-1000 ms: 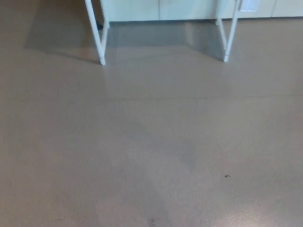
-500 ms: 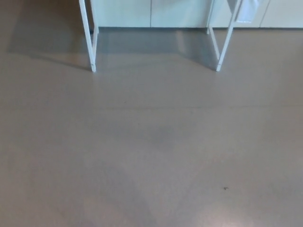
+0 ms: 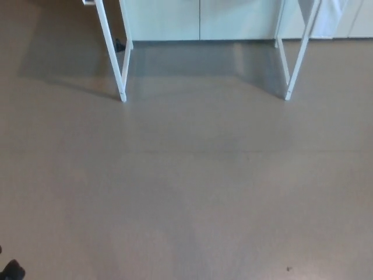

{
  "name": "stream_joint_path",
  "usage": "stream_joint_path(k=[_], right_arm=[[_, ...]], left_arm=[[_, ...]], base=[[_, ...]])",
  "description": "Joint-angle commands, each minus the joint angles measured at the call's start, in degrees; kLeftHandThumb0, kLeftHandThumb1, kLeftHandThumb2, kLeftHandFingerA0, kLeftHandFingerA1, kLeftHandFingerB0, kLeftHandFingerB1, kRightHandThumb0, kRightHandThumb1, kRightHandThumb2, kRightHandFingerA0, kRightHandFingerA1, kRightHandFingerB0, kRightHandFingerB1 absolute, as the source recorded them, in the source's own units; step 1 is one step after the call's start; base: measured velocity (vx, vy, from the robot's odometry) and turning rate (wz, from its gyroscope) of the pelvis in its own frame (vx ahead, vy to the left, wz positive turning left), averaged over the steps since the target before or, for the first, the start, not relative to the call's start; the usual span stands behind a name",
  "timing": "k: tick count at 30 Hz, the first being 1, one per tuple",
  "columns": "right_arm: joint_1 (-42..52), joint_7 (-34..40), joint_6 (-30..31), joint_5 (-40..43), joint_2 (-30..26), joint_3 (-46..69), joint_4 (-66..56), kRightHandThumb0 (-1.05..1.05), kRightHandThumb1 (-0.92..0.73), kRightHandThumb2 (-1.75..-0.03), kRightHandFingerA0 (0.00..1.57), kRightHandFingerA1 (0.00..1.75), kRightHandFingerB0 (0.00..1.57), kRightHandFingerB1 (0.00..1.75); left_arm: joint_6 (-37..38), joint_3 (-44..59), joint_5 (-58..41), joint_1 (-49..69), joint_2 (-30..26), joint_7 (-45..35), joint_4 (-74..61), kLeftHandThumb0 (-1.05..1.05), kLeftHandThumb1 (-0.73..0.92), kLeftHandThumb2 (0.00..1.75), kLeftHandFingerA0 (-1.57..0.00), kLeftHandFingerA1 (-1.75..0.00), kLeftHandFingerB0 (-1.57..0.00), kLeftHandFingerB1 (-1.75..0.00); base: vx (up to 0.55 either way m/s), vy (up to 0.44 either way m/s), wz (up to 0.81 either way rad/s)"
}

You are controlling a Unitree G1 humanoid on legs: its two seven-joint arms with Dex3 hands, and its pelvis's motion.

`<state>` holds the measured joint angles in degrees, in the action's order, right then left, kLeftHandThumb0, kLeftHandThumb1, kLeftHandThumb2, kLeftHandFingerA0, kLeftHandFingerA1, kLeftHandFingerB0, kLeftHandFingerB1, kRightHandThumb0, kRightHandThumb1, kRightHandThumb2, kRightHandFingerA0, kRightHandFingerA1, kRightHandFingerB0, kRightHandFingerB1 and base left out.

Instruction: The robot walks towards a desk on which an air pump is kept in the middle. It lifts it up and holds it with its left hand and uses its right hand to compress it by pushing its handle inwards.

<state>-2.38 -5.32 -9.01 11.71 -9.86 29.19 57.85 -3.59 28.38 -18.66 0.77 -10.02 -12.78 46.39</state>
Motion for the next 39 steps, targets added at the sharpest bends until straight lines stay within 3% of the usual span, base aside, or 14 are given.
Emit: stream_joint_path(k=[1, 9, 20, 28, 39], right_arm=[[0.5, -1.0, -2.3, 0.3, -0.8, -1.4, 0.3, -0.26, -0.72, -0.61, 0.61, 0.47, 0.46, 0.41], [0.4, -0.1, -1.3, 0.7, -0.9, -2.5, -1.2, -0.26, -0.74, -0.62, 0.67, 0.47, 0.48, 0.41], [4.0, -1.2, -3.4, -0.1, -0.7, -4.8, -1.6, -0.28, -0.74, -0.61, 0.66, 0.48, 0.48, 0.42], [8.5, -2.5, -4.1, 0.9, -0.6, -4.4, -2.1, -0.27, -0.75, -0.61, 0.64, 0.48, 0.48, 0.42], [12.4, -2.1, -7.8, 0.5, -1.3, -4.1, 2.0, -0.27, -0.67, -0.59, 0.74, 0.50, 0.51, 0.42]], left_arm=[[0.3, -0.8, 0.1, 0.6, -0.9, 0.1, -1.4, -0.16, 0.75, 0.61, -0.43, -0.41, -0.32, -0.35], [1.2, -0.6, -0.3, 1.0, -0.2, 1.6, -2.1, -0.17, 0.69, 0.60, -0.48, -0.44, -0.38, -0.37], [0.3, -1.5, -0.3, 5.6, -0.1, 0.1, -6.0, -0.17, 0.74, 0.61, -0.43, -0.41, -0.32, -0.35], [0.6, -2.2, 0.1, 9.0, 0.5, -0.6, -6.7, -0.18, 0.77, 0.64, -0.41, -0.42, -0.30, -0.35], [3.4, -4.3, 0.4, 13.9, 0.7, -4.2, -7.0, -0.21, 0.80, 0.65, -0.37, -0.42, -0.26, -0.35]], base=[[0.37, -0.107, -0.03], [0.34, 0.008, -0.13], [0.42, 0.202, -0.05], [0.44, -0.103, 0.23], [0.44, -0.052, -0.11]])
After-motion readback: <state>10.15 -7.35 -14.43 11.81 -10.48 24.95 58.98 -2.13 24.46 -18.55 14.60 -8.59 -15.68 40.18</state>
